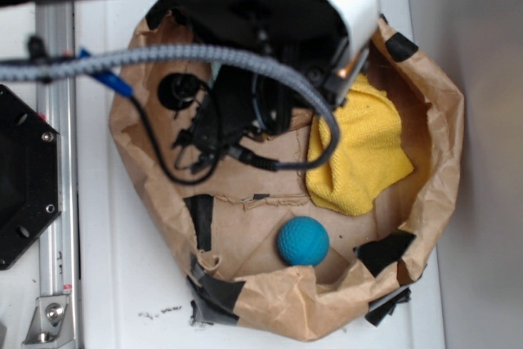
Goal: Grab the blue cloth.
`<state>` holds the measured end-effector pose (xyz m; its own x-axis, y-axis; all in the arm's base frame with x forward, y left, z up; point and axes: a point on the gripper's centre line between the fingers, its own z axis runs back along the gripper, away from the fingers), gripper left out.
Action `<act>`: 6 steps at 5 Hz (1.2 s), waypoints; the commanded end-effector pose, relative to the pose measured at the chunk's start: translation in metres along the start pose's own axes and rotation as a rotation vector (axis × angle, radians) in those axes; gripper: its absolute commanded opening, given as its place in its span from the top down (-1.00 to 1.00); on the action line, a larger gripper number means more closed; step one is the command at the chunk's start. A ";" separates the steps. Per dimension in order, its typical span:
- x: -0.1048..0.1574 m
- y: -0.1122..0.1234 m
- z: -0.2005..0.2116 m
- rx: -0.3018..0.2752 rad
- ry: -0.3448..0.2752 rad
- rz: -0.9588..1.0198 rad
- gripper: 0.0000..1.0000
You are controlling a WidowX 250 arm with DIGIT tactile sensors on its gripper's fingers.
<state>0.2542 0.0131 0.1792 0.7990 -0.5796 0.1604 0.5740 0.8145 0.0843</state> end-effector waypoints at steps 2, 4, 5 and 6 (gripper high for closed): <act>-0.029 -0.006 -0.083 -0.014 0.128 -0.067 -1.00; -0.045 0.000 -0.101 -0.010 0.178 -0.050 -1.00; -0.048 0.005 -0.102 -0.013 0.194 -0.040 -1.00; -0.050 0.010 -0.111 -0.001 0.223 -0.027 -1.00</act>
<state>0.2363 0.0515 0.0486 0.7926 -0.6024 -0.0942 0.6081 0.7923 0.0501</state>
